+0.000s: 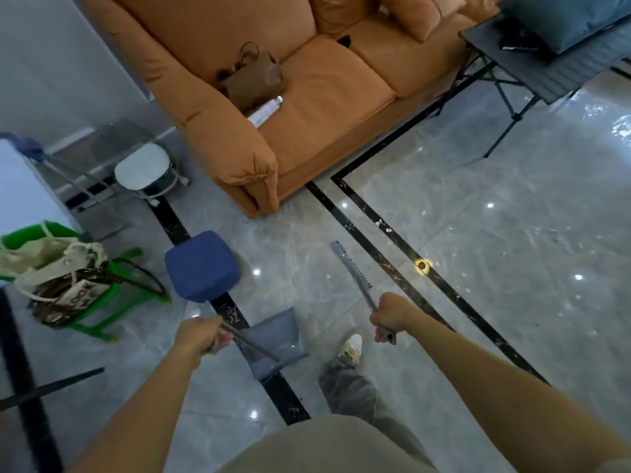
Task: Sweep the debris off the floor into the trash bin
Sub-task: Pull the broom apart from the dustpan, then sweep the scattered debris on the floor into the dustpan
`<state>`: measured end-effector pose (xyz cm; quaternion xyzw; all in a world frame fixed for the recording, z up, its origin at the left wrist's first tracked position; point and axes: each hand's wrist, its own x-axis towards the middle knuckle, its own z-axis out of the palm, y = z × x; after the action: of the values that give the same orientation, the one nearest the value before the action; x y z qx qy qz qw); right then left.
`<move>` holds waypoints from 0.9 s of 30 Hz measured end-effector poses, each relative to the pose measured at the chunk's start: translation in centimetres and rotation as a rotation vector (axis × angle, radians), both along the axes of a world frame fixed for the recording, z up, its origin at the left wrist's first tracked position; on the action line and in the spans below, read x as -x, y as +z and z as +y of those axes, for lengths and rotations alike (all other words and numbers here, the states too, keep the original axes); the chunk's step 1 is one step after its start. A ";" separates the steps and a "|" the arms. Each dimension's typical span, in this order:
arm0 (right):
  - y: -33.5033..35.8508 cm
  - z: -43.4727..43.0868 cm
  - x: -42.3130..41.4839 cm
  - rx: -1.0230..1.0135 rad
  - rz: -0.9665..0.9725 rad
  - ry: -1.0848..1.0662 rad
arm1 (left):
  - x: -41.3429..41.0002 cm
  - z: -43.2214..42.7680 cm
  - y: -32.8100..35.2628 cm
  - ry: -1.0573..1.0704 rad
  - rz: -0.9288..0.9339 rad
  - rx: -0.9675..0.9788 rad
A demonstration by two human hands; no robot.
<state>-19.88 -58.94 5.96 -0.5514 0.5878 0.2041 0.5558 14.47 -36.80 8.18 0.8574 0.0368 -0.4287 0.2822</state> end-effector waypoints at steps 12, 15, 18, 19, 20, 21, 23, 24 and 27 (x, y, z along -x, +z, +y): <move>-8.1 -10.0 -3.5 -0.213 0.043 -0.157 | -4.1 -9.4 5.0 -0.221 -0.122 -0.110; -9.8 -11.9 -3.0 -0.254 0.137 -0.235 | -6.0 -12.0 4.7 -0.308 -0.027 -0.172; -10.4 -14.0 -2.1 -0.197 0.234 -0.225 | -7.7 -15.2 3.6 -0.402 0.060 -0.215; -10.3 -14.9 -1.8 -0.171 0.246 -0.218 | -8.3 -16.7 3.0 -0.436 0.071 -0.221; -10.1 -15.5 -1.7 -0.169 0.250 -0.234 | -8.8 -17.9 2.6 -0.467 0.079 -0.216; -9.9 -16.1 -1.6 -0.162 0.243 -0.238 | -9.1 -19.1 2.3 -0.498 0.084 -0.207; -9.4 -17.2 -1.8 -0.132 0.243 -0.223 | -10.0 -22.0 1.5 -0.553 0.088 -0.167; -9.1 -17.5 -2.0 -0.114 0.235 -0.232 | -10.4 -23.5 1.1 -0.579 0.093 -0.146; -8.9 -18.3 -2.2 -0.022 0.233 -0.320 | -11.5 -27.7 0.3 -0.693 0.167 -0.133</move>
<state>-17.64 -77.20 -2.97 -0.4173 0.7261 0.1820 0.5153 25.98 -64.52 8.45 0.7976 -0.2051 -0.5641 0.0598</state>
